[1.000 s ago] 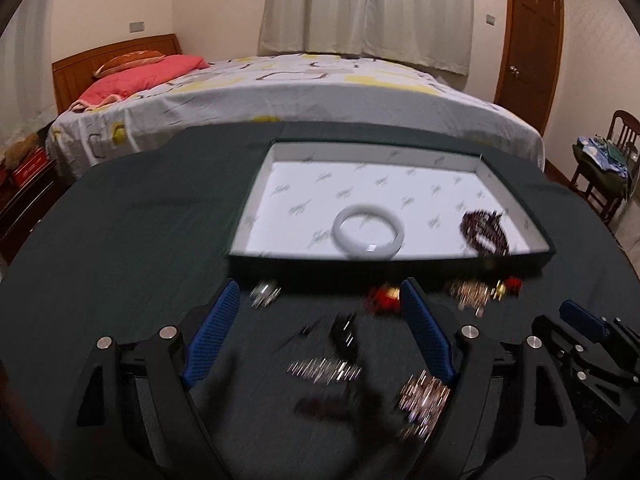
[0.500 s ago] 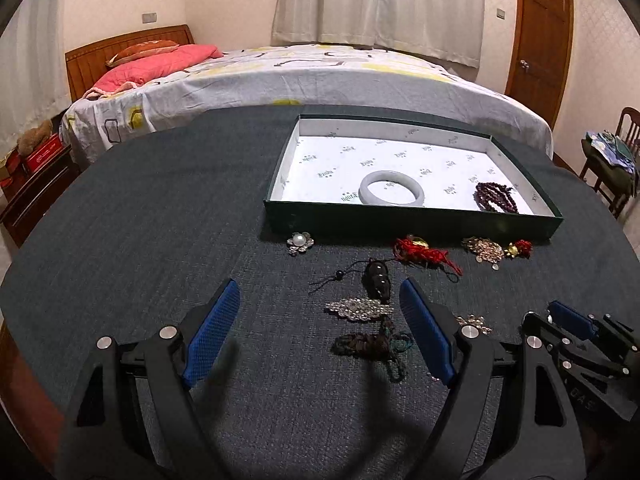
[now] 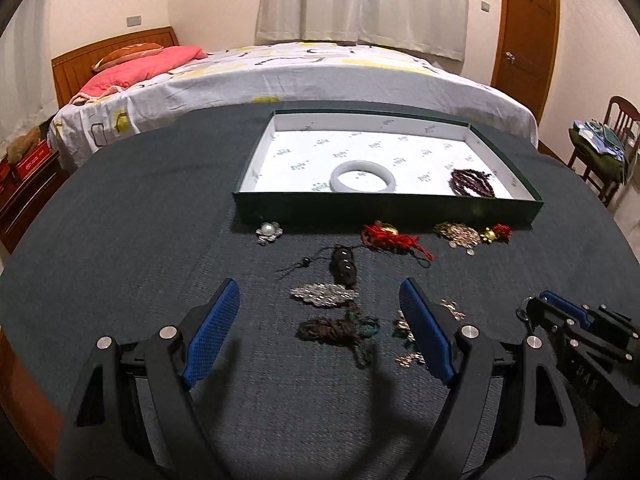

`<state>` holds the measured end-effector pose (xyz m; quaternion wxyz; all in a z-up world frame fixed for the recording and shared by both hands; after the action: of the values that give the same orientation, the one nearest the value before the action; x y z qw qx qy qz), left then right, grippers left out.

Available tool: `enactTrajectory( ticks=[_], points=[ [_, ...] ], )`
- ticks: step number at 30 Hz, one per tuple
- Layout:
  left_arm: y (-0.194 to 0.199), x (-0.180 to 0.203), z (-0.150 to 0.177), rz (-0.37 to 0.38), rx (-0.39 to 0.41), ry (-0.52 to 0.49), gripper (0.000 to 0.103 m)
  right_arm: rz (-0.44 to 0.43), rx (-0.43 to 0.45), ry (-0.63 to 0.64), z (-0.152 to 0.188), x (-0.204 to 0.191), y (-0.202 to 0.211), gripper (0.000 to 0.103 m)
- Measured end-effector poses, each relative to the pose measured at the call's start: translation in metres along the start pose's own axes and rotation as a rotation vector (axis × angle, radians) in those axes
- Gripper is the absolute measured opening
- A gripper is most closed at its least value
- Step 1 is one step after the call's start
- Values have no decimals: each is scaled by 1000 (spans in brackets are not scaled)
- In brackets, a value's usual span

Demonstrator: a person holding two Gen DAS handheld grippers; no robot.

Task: Organize jewelry
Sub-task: 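Grasp the pearl ring with the right tool while the left tool approaches the pearl flower brooch, then close the left tool on the gold pearl flower brooch and lift it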

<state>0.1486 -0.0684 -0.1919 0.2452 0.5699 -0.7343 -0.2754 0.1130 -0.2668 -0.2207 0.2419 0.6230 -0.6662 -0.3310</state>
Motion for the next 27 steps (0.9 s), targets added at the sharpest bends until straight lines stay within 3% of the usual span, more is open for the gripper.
enactTrajectory(
  ticks=[11,23,27],
  points=[
    [-8,36,11,52,-31,-52,80,11,30,-46,-2,24,12,15],
    [-29,56,21,46,-86,-102,79,-11,30,-77,-3,32,12,15],
    [-30,58,23,51,-94,-117,66,-13,29,-74,-3,30,12,15]
  ],
)
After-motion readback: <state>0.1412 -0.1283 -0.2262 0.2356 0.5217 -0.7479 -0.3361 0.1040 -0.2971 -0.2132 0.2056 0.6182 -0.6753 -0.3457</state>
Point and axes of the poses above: each gripper's, at about its wrist camera, not at the fingertips, and y roughly against the way its jaws point, x to its right, z to its underside, the point moved 4 cm from there along -y, roughly the way its jaws point, and after that the axes turned 3 degrees about z, right-handed, at the moved point
